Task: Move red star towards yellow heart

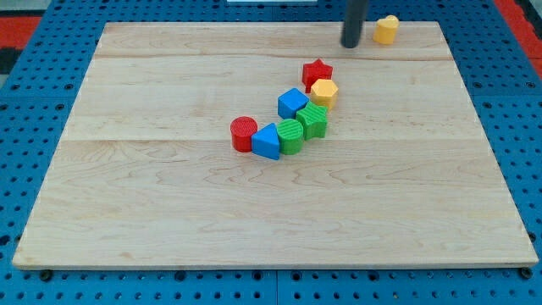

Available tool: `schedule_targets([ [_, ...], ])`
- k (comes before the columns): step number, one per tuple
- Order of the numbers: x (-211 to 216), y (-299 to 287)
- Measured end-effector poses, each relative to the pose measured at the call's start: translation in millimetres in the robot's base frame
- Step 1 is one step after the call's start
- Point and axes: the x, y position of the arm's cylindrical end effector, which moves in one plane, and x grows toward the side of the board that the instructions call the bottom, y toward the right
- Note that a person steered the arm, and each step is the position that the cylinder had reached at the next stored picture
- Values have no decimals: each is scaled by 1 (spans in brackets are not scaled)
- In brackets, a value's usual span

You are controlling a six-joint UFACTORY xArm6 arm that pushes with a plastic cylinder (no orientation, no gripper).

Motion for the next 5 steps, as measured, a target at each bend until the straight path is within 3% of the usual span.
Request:
schedule_targets([
  [2,73,-57],
  [4,128,-57],
  [5,133,-43],
])
